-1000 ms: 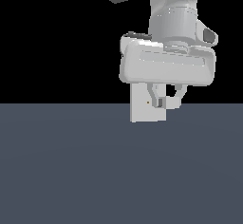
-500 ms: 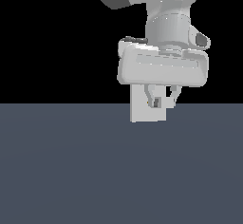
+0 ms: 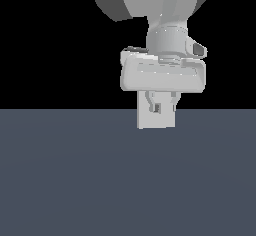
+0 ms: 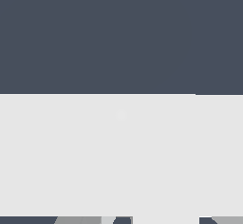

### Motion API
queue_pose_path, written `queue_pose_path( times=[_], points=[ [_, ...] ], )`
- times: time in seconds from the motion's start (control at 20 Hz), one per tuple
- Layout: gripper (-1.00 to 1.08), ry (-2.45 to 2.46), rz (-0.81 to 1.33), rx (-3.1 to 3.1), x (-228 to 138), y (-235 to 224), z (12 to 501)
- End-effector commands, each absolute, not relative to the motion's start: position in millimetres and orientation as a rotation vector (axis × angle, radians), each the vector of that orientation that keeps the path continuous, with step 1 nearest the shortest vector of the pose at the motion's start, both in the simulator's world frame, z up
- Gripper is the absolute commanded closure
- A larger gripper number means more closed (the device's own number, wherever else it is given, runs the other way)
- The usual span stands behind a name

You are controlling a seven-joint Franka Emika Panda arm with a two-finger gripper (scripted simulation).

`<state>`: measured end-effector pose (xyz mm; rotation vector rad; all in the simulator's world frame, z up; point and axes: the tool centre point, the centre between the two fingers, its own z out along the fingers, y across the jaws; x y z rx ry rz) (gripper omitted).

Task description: Plug the charger into the wall socket.

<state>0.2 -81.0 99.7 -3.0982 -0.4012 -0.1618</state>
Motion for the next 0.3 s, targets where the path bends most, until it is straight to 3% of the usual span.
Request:
queue_pose_path(
  times=[0.0, 0.25],
  points=[
    [1.08, -0.401, -0.162, -3.098, 3.8, -80.2, 100.0],
    [1.08, -0.401, -0.162, -3.098, 3.2, -80.7, 100.0]
  ],
)
